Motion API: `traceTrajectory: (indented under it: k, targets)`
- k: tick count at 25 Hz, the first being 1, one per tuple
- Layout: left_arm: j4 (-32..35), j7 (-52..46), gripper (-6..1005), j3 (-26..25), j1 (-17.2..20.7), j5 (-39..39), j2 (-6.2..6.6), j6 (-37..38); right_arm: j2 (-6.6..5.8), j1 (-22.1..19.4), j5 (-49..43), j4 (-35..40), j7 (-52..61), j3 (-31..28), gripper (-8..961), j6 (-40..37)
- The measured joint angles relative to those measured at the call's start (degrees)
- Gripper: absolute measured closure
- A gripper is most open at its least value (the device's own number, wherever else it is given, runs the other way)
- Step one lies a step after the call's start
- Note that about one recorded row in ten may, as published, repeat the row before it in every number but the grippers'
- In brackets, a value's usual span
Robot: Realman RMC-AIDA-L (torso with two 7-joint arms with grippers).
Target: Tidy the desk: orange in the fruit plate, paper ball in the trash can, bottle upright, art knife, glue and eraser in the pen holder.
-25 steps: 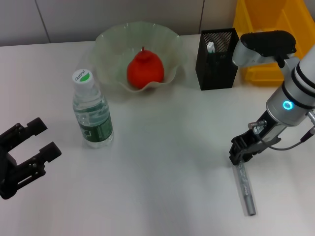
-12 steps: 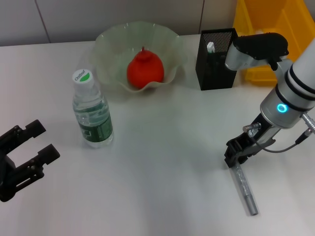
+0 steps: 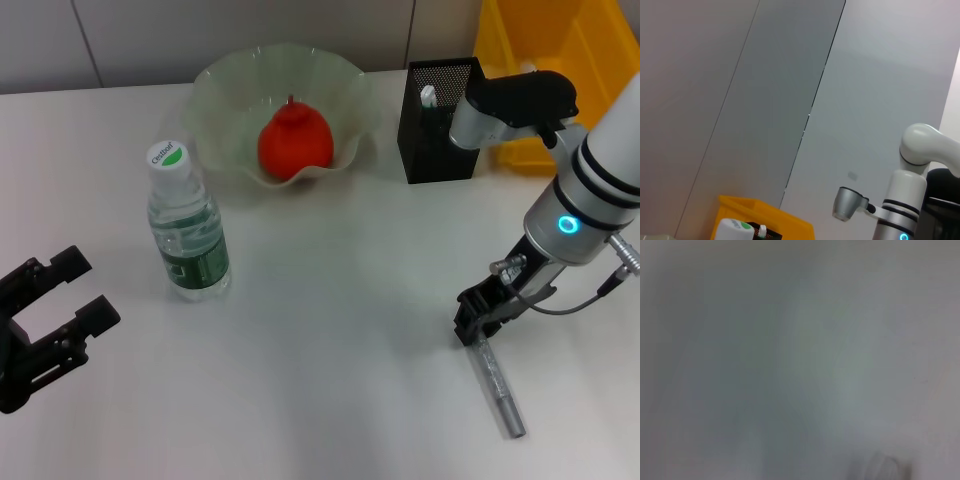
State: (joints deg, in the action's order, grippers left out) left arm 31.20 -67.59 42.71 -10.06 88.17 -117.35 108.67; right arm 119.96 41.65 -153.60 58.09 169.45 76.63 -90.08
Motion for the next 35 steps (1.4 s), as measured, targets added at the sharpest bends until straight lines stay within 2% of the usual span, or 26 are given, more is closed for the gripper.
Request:
traceTrajectory:
  k: [16, 21, 25, 35]
  targets:
    - [0.00, 0.00, 250, 0.00, 0.45, -0.15, -0.08, 0.09, 0.00, -0.07, 0.00, 0.20, 0.00, 0.01, 738, 0.00]
    - [0.00, 0.00, 250, 0.00, 0.43, -0.20, -0.08, 0.07, 0.00, -0.15, 0.07, 0.50, 0.00, 0.40, 798, -0.12]
    - [0.00, 0.00, 250, 0.00, 0.42, -0.20, -0.08, 0.05, 0.00, -0.18, 0.14, 0.81, 0.00, 1.01, 809, -0.16]
    - [0.00, 0.00, 250, -0.64, 0.39, -0.29, -0.06, 0.10, -0.27, -1.38, 3.06, 9.01, 0.00, 1.32, 812, -0.25]
